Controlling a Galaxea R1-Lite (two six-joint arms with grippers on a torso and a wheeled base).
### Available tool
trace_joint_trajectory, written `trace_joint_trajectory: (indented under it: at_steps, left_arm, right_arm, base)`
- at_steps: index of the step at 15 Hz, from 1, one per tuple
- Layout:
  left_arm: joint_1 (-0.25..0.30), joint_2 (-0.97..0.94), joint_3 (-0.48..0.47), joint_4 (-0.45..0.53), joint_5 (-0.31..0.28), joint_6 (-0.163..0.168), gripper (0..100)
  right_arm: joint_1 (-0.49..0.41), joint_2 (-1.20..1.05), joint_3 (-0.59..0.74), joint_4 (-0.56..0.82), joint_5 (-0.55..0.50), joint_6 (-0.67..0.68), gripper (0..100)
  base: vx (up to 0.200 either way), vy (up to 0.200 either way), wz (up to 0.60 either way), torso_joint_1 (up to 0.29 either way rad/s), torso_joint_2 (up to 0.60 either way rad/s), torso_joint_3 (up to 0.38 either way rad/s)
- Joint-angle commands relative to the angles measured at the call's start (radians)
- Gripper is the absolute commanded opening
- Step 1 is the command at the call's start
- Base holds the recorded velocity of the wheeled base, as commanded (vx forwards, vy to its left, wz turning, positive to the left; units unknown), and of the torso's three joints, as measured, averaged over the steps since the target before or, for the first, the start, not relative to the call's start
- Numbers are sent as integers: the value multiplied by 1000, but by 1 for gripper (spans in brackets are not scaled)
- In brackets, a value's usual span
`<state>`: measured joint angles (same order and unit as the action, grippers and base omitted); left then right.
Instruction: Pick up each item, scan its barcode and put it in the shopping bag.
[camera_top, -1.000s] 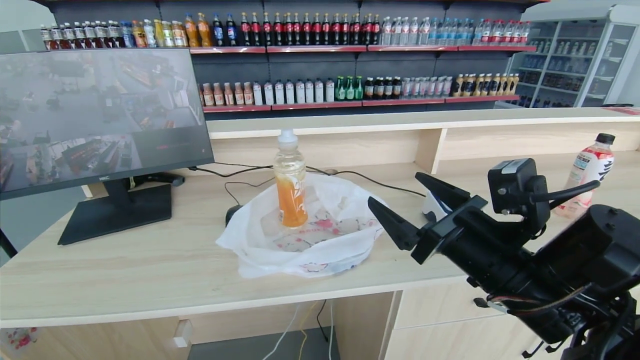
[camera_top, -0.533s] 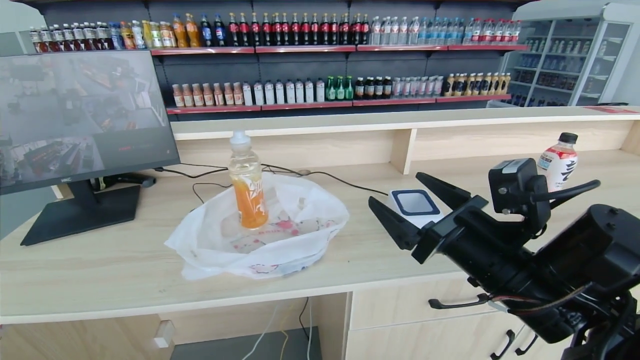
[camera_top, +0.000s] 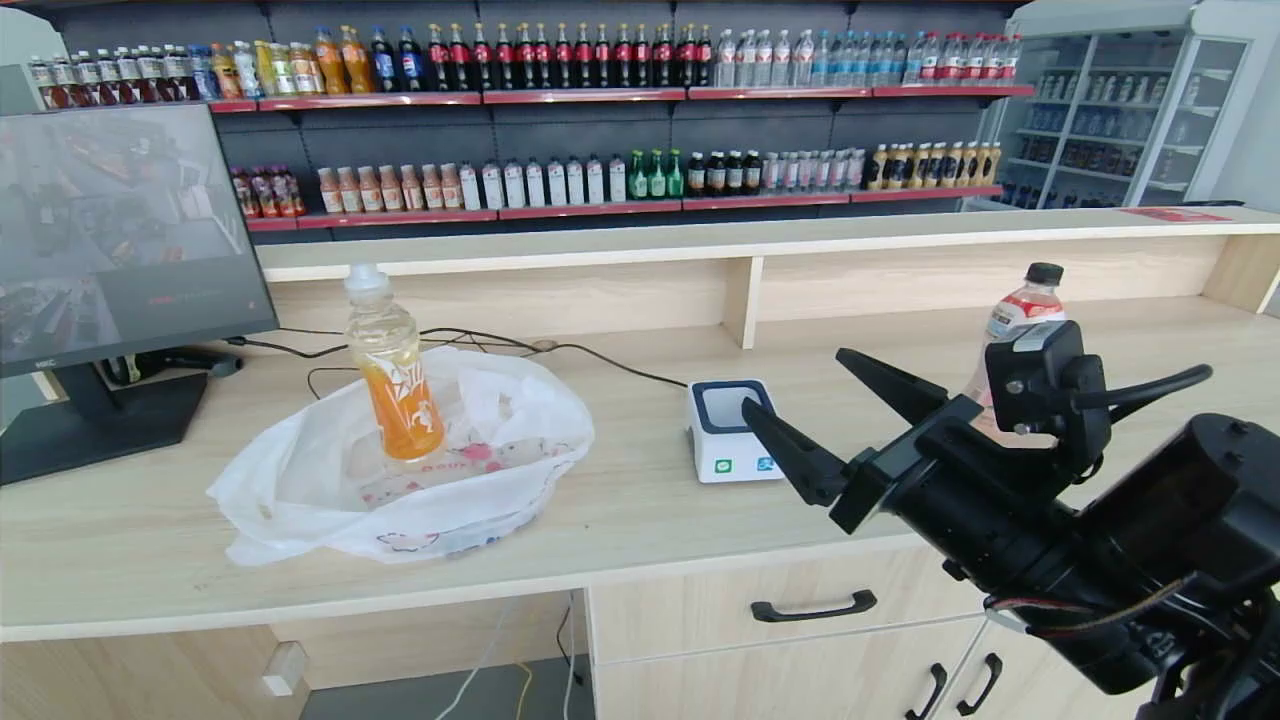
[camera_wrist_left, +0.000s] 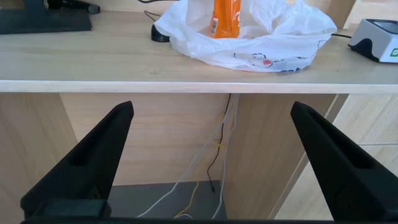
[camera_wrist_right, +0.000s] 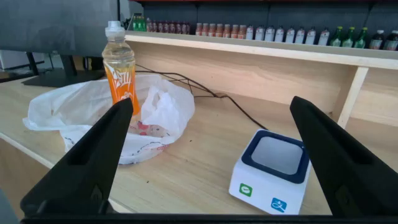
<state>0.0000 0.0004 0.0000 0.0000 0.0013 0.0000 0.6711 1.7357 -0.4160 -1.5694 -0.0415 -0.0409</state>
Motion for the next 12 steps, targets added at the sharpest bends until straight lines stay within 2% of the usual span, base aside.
trace_joint_trajectory:
  at_steps: [1, 6, 9, 12]
  left_arm:
    - [0, 0, 0, 0, 0, 0, 100]
    - [0, 0, 0, 0, 0, 0, 100]
    - [0, 0, 0, 0, 0, 0, 100]
    - [0, 0, 0, 0, 0, -2, 100]
  right_arm:
    - [1, -1, 2, -1, 0, -1, 100]
    - [1, -2, 5, -1, 0, -1, 100]
    - [-7, -1, 26, -1, 0, -1, 100]
    - [-74, 5, 28, -1, 0, 1, 100]
  base:
    - [0, -200, 0, 2, 2, 7]
    - [0, -200, 0, 2, 0, 1]
    - [0, 0, 0, 0, 0, 0]
    - [0, 0, 0, 0, 0, 0]
